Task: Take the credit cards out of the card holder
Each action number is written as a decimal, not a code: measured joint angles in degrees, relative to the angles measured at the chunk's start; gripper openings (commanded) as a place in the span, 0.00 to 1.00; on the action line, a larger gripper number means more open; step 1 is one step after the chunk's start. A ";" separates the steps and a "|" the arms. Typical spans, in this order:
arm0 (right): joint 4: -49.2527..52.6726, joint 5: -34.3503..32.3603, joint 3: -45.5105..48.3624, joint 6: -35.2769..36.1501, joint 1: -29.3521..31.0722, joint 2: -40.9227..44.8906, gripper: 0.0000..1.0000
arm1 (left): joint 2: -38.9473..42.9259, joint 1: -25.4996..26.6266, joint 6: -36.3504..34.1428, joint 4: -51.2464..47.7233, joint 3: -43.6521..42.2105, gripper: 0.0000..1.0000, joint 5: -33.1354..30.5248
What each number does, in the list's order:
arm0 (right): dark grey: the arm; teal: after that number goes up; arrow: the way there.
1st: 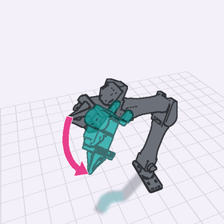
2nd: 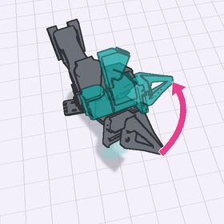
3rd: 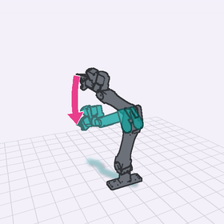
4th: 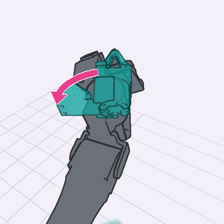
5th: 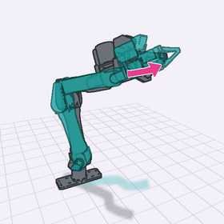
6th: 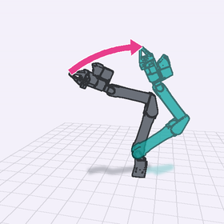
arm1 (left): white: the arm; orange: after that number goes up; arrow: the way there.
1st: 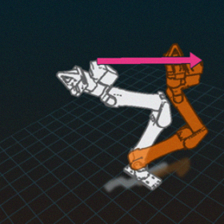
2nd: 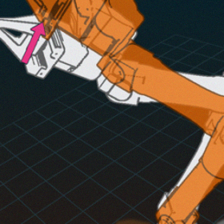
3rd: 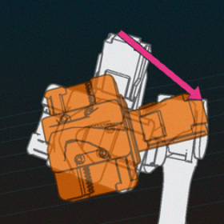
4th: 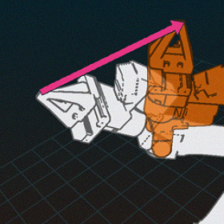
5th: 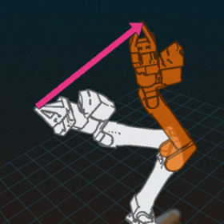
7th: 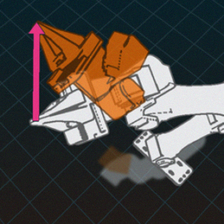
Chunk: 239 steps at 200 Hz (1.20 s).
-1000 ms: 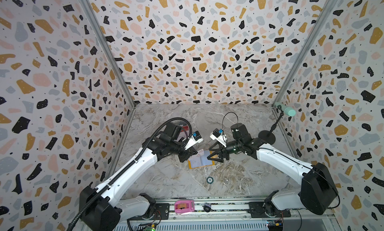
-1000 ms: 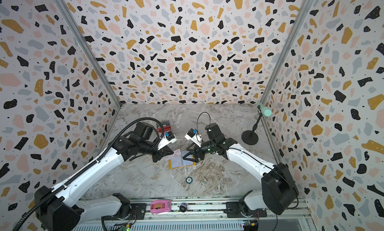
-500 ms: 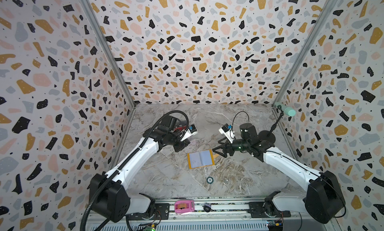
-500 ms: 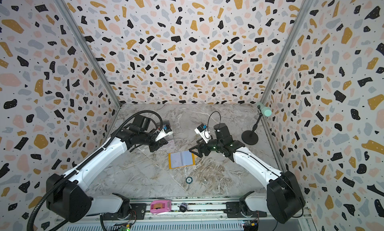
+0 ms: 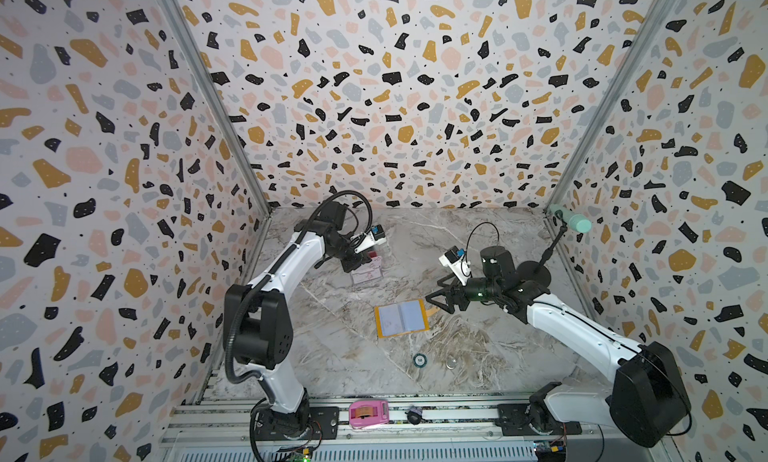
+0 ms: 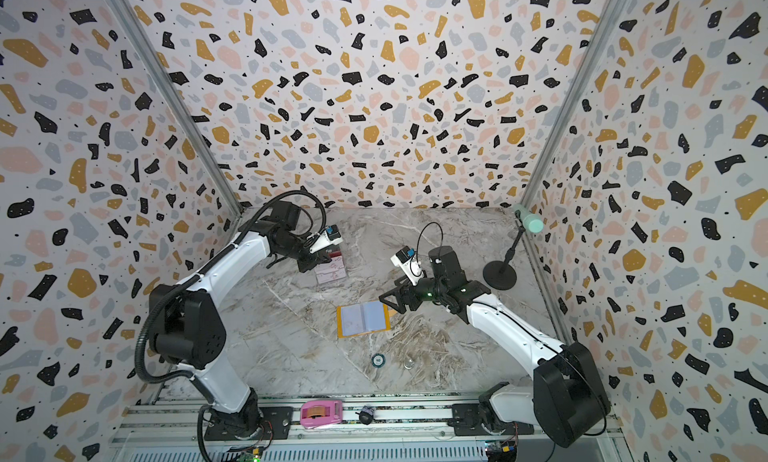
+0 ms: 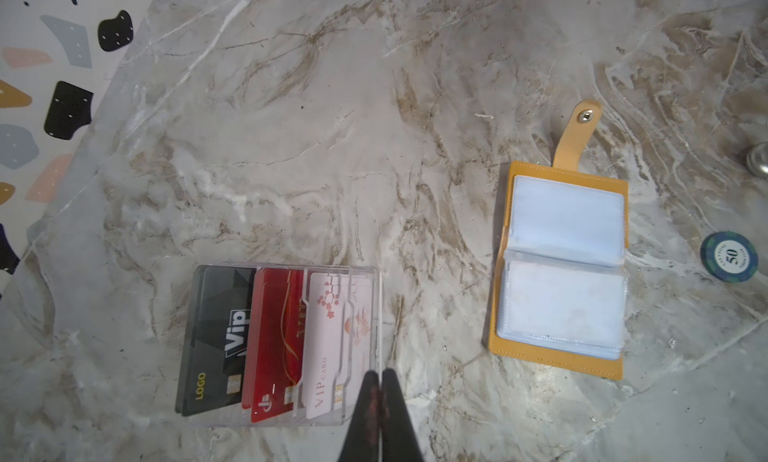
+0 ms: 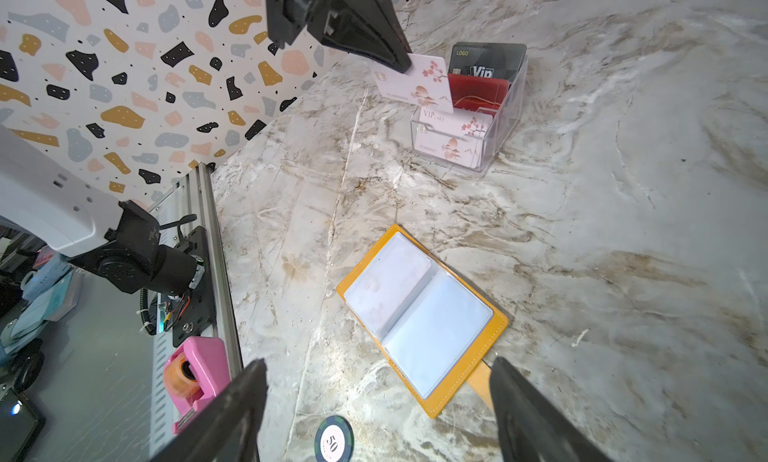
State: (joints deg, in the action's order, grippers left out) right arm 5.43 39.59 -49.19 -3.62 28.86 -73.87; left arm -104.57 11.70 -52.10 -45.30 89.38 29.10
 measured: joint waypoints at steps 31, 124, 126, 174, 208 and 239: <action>-0.33 0.02 0.42 -0.24 -0.09 -0.02 0.84 | -4.42 -0.68 -1.60 -0.92 2.38 0.00 0.20; -0.44 -0.42 0.83 -0.59 -0.26 -0.35 0.85 | -11.15 -2.23 -2.67 -0.72 6.64 0.00 1.22; -0.44 -0.42 0.83 -0.61 -0.26 -0.35 0.84 | -11.23 -2.25 -2.67 -0.72 6.73 0.00 1.27; -0.63 -0.44 0.87 -0.63 -0.31 -0.35 0.84 | -12.17 -2.38 -2.67 -0.74 7.13 0.00 1.99; -0.79 -0.44 0.94 -0.63 -0.31 -0.35 0.84 | -12.70 -2.56 -2.51 -0.72 7.13 0.00 2.32; -0.83 -0.44 0.94 -0.63 -0.37 -0.35 0.84 | -12.90 -2.60 -2.32 -0.15 6.23 0.00 2.73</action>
State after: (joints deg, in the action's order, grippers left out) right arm 4.60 39.16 -48.25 -4.25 28.49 -74.22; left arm -117.47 9.10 -54.41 -45.45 95.61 31.83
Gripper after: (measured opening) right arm 0.843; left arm 0.047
